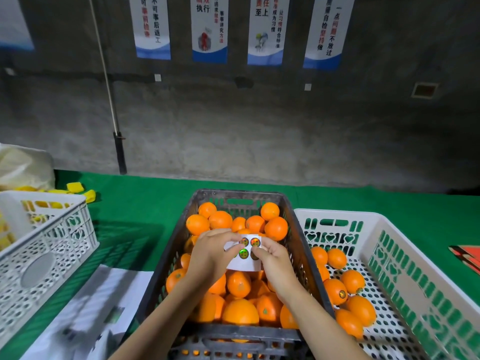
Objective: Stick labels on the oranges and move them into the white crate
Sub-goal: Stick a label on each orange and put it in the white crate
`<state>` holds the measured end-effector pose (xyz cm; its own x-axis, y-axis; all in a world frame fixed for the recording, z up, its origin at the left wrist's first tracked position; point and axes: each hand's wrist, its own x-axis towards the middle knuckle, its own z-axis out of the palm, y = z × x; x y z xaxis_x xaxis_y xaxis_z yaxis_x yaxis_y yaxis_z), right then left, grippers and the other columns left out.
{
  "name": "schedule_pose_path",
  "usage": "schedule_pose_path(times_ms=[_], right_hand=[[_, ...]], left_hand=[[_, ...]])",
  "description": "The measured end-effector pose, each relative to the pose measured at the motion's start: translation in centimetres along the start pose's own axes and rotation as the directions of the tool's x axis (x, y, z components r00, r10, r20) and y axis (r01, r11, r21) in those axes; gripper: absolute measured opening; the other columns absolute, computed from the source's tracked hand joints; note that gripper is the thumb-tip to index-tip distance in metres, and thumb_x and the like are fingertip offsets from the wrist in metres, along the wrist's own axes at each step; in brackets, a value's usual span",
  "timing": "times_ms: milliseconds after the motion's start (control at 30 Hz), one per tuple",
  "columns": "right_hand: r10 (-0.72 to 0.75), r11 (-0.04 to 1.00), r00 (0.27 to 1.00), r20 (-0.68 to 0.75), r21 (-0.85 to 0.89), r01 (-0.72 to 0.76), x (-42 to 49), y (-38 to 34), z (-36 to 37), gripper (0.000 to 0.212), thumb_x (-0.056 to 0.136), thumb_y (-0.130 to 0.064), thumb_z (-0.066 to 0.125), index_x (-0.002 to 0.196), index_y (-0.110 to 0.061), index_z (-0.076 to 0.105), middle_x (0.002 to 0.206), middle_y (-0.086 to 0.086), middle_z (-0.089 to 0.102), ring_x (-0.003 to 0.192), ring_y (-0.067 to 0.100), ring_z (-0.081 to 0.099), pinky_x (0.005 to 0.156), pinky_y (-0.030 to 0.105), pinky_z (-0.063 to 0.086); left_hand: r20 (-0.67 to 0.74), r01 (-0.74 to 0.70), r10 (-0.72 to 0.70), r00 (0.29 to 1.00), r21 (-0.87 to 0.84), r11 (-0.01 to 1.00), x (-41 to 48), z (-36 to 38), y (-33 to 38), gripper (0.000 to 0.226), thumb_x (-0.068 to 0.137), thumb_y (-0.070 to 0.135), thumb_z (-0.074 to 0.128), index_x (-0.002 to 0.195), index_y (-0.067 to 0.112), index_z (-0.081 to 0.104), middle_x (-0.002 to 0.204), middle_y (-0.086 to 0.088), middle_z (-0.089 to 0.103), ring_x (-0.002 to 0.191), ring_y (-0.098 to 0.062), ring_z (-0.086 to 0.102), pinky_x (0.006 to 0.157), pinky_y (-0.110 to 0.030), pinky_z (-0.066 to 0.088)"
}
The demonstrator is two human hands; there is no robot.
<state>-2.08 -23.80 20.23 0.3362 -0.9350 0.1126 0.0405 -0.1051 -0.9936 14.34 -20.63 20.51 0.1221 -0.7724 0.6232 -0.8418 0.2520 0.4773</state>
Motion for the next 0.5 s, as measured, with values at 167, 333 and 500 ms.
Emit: schedule_pose_path(times_ms=[167,333,500], right_hand=[[-0.021,1.000,1.000,0.003,-0.020,0.021,0.10,0.29,-0.10,0.022,0.101,-0.008,0.052,0.104,-0.012,0.073,0.102,0.022,0.072,0.103,0.044,0.064,0.093,0.057,0.051],[-0.022,0.999,0.999,0.038,-0.025,0.022,-0.27,-0.17,-0.03,0.022,0.103,-0.006,0.050,0.110,-0.008,0.070,0.100,0.009,0.077,0.099,0.028,0.072,0.090,0.043,0.057],[-0.020,0.999,0.999,0.038,-0.029,0.021,-0.16,-0.08,0.01,0.023,0.103,-0.005,0.049,0.112,-0.008,0.070,0.100,0.006,0.077,0.097,0.022,0.073,0.085,0.033,0.059]], left_hand=[[-0.012,0.019,-0.018,1.000,0.066,0.998,0.03,-0.16,0.04,0.021,0.086,0.034,0.073,0.102,0.022,0.078,0.106,0.007,0.068,0.097,-0.013,0.052,0.076,-0.027,0.042],[0.048,0.092,-0.090,0.995,-0.031,0.995,-0.28,-0.34,0.17,0.021,0.089,0.038,0.069,0.106,0.027,0.075,0.102,0.010,0.066,0.084,-0.005,0.056,0.064,-0.009,0.035],[0.030,0.080,-0.079,0.996,-0.043,0.996,-0.47,-0.57,0.30,0.011,0.089,0.031,0.071,0.097,0.025,0.076,0.092,0.009,0.072,0.081,-0.007,0.063,0.063,-0.020,0.047]])
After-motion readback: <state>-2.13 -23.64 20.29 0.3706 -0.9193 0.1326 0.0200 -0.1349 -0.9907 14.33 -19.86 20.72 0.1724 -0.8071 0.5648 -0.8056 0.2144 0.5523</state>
